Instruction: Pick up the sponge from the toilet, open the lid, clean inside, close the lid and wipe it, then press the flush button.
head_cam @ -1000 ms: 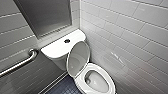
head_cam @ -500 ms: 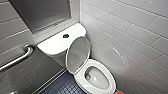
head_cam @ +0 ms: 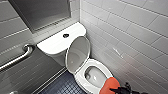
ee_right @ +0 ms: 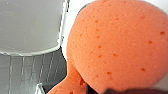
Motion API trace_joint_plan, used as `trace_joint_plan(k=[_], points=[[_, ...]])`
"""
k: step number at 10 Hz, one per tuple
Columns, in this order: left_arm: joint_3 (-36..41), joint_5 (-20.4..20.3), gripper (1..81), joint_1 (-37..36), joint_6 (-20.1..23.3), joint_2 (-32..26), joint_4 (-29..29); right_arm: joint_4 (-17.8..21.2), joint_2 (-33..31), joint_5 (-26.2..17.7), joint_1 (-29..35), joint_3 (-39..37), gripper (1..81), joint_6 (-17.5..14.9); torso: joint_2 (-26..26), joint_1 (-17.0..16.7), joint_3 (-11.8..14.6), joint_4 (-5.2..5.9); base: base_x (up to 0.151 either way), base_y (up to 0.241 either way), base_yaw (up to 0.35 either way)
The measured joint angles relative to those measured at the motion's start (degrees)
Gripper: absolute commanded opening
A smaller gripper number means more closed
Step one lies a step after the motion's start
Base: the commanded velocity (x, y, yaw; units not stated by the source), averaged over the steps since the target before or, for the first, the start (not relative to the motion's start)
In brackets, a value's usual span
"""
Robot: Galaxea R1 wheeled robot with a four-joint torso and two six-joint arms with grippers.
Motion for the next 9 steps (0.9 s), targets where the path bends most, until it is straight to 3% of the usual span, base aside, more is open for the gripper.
trace_joint_plan(k=[3, 5, 9], points=[[-0.3, 0.0, 81.1, 0.0, 0.0, 0.4, 0.0, 2.1, 7.5, -6.0, 5.5, -7.7, 1.0, 0.2, -0.4, 0.3, 0.0, 0.00, 0.000, 0.000, 0.000], [-0.3, 0.0, 81.1, 0.0, 0.0, 0.4, 0.0, 3.0, 11.2, -8.8, 7.7, -13.1, 1.0, 0.4, -3.6, 2.3, 0.0, 0.00, 0.000, 0.000, 0.000], [-0.4, 0.0, 81.1, 0.2, 0.0, 0.5, 0.0, 3.5, 14.9, -11.6, 12.1, -17.2, 1.0, 2.7, -8.3, 5.1, 0.0, 0.00, 0.000, 0.000, 0.000]])
